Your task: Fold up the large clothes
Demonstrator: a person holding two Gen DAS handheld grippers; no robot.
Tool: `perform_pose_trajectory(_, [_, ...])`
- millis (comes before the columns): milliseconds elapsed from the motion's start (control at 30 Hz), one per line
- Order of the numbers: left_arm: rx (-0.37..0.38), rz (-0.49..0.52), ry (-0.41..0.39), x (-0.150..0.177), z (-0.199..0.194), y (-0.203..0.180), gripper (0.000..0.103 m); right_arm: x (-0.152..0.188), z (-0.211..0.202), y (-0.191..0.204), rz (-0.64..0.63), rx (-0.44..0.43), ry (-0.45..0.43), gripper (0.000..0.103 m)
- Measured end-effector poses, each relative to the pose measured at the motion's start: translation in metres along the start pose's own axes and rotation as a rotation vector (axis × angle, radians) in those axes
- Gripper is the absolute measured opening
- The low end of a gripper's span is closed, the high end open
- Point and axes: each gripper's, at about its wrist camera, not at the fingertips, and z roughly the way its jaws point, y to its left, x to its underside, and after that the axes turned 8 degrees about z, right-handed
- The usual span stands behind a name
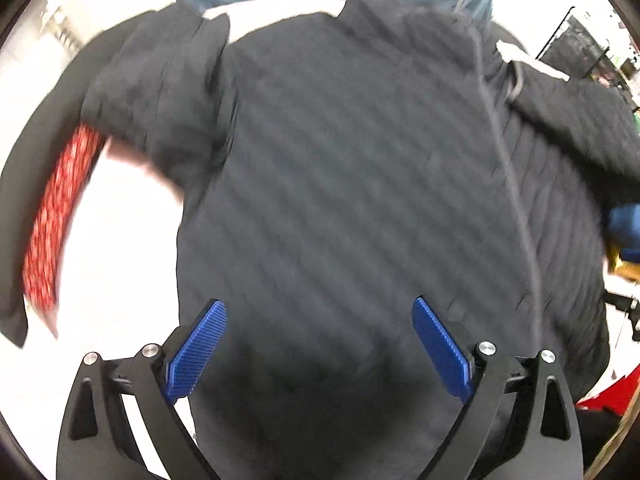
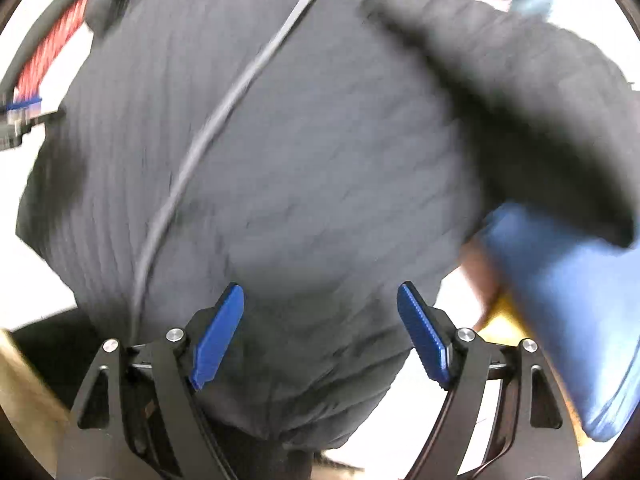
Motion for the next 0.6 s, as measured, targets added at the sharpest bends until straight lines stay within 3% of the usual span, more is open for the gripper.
perform_pose_trajectory(133, [0.082,0.045,-0.046,-0.053,-0.002,-0.019,0.092,-0.041,-0.039,-0.03,0.157,-0.034,-0.15,0.079])
perform_pose_trajectory(300, [0.211,0.14,-0.08,-0.119,0.008,-0.08,0.092,-0.053,-0.063,-0.066,0.314,-0.064,-0.274,0.079])
perform_pose_trajectory(400, [0.244,0.182,-0.089,-0.15,0.015,-0.108,0.092,-0.038,-0.075,-0.099,0.405,-0.083,-0.307,0.079])
perform_pose_trajectory(600, [0.302,0.158,-0.081,-0.216,0.038,-0.146,0.092,0.038,-0.081,-0.152,0.538,-0.062,-0.321,0.079])
